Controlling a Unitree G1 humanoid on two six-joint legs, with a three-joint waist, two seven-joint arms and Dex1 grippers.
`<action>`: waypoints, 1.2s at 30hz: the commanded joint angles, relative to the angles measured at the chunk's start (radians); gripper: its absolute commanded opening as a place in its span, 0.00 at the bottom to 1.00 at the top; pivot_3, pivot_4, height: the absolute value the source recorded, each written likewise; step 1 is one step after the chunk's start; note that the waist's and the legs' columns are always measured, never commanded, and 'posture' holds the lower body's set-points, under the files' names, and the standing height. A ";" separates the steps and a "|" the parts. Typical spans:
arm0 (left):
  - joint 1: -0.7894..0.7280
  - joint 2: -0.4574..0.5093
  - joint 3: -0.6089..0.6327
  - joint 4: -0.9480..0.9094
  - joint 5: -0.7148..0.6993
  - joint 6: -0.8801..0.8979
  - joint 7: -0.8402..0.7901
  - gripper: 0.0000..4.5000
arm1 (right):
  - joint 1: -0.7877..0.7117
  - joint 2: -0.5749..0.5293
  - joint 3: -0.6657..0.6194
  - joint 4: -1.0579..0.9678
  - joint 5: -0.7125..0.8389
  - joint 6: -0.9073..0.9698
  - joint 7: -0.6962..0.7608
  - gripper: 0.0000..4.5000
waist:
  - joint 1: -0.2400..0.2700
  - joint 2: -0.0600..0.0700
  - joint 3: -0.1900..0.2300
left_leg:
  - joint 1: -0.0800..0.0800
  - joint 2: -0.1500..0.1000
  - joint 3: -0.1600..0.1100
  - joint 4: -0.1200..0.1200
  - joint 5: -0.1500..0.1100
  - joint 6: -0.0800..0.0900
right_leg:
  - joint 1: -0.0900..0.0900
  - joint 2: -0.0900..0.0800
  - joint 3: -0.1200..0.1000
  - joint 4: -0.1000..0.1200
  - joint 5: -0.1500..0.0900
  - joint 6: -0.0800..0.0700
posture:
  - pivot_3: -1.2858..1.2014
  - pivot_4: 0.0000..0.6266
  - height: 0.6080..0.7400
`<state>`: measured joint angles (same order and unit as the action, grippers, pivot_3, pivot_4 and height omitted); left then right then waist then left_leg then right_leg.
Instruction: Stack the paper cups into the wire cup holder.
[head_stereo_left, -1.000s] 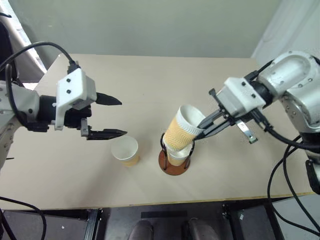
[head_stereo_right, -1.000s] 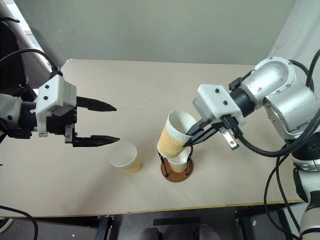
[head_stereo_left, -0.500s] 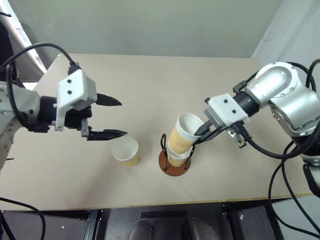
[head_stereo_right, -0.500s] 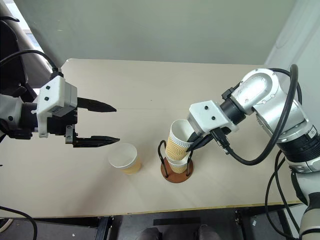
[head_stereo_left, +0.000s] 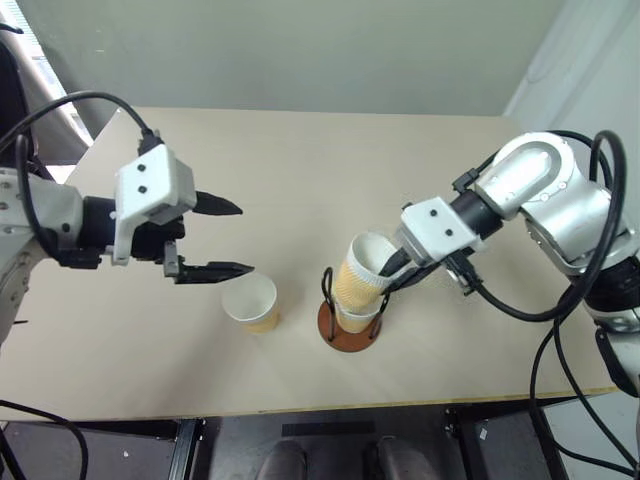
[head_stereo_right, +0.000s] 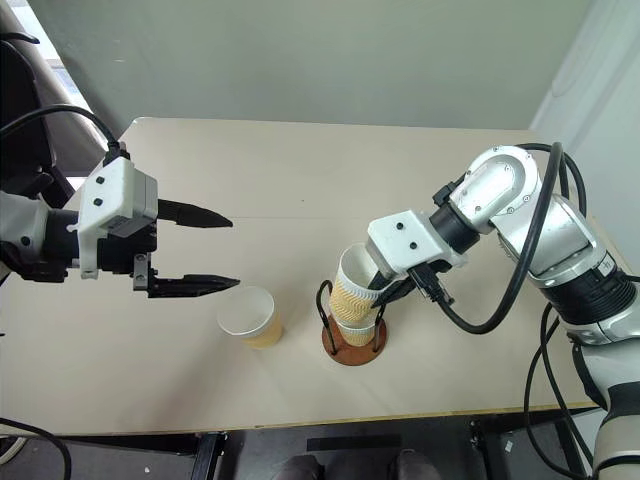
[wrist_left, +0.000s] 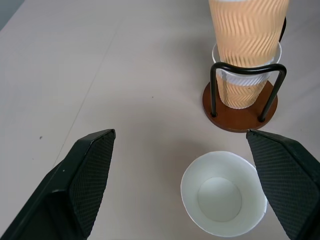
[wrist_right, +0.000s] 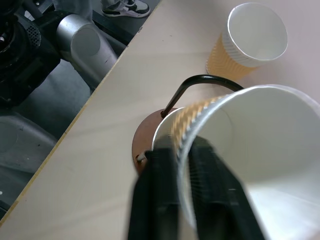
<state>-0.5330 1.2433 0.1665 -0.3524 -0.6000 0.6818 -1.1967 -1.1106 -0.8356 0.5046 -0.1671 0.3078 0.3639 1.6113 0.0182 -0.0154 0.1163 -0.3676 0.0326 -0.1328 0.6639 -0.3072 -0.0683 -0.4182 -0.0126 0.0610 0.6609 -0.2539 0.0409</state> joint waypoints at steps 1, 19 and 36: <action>0.016 0.040 0.026 -0.016 0.029 -0.018 -0.012 1.00 | -0.025 -0.001 -0.011 -0.017 0.017 0.008 0.003 0.36 | 0.000 0.000 0.000 | 0.000 0.000 0.000 0.000 0.000 0.000 | 0.000 0.000 0.000 0.000 0.000 0.000 | 0.52 0.24 1.00; 0.020 0.072 -0.183 -0.087 0.110 -0.150 -0.239 1.00 | 0.137 -0.070 -0.616 -0.018 0.551 0.500 -0.094 1.00 | 0.016 0.000 0.000 | -0.002 -0.001 0.000 -0.001 0.000 0.000 | 0.001 0.000 0.001 -0.002 -0.001 -0.001 | 0.52 0.24 1.00; -0.025 -0.011 -0.421 -0.037 0.370 -0.282 -0.333 0.79 | 0.507 -0.241 -0.959 -0.365 0.966 0.705 -0.490 1.00 | 0.006 0.001 0.000 | 0.002 0.001 0.001 0.000 -0.001 0.001 | 0.001 0.004 0.005 0.000 -0.001 -0.001 | 0.52 0.24 1.00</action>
<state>-0.5633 1.2333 -0.2556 -0.3589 -0.2371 0.4126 -1.5217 -0.6021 -1.0504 -0.4012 -0.5065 1.2440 1.0768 1.1380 0.0244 -0.0142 0.1158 -0.3655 0.0339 -0.1318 0.6638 -0.3083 -0.0675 -0.4170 -0.0085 0.0658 0.6606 -0.2547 0.0403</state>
